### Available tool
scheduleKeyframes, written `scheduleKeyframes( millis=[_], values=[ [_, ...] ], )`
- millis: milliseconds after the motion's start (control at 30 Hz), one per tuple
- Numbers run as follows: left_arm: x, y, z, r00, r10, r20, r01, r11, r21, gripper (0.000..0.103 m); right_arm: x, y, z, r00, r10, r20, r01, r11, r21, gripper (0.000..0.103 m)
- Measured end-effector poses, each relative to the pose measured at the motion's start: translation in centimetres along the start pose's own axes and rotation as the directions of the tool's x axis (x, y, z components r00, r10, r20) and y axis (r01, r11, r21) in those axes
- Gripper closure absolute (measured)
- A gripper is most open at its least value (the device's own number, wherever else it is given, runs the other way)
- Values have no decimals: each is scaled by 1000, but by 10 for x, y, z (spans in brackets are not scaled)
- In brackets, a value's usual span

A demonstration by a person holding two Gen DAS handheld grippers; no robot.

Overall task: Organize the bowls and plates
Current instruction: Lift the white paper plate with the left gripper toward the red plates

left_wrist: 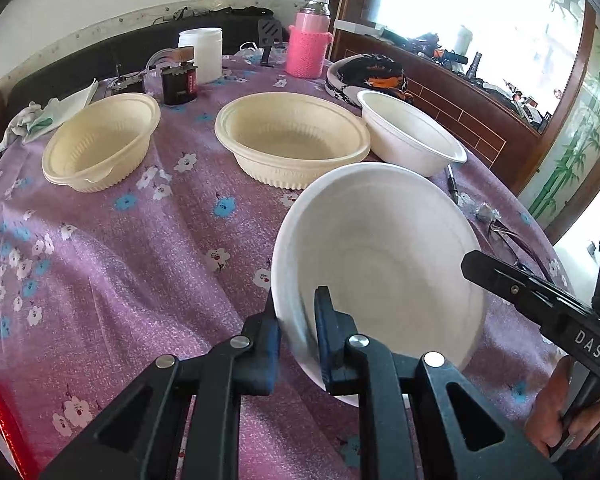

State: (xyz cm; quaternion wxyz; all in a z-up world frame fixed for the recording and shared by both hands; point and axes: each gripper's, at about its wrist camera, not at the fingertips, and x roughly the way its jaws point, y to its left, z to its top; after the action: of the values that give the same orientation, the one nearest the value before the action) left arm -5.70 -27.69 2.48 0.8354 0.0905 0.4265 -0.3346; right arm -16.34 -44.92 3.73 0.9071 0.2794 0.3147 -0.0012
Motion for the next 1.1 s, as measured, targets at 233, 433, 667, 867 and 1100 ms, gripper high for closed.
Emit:
scheduleKeyframes(
  millis=[233, 433, 667, 867, 1100],
  values=[
    [-1, -2, -3, 1000, 27, 10, -27, 1000, 5, 88, -1, 7, -2, 1000, -21, 3, 21, 999, -33, 91],
    [3, -1, -3, 1000, 12, -5, -12, 1000, -11, 88, 0, 13, -4, 998, -62, 14, 63, 996, -65, 91],
    [3, -3, -7, 1000, 7, 5, -7, 1000, 17, 87, 5, 14, -4, 992, -123, 5, 123, 990, -74, 91],
    [-2, -6, -8, 1000, 2, 31, -3, 1000, 30, 87, 10, 14, -4, 988, -156, -15, 154, 985, -81, 91],
    [-31, -5, -20, 996, 62, 57, -63, 998, 19, 87, 5, 20, -15, 989, -136, -57, 135, 991, -15, 90]
  ],
)
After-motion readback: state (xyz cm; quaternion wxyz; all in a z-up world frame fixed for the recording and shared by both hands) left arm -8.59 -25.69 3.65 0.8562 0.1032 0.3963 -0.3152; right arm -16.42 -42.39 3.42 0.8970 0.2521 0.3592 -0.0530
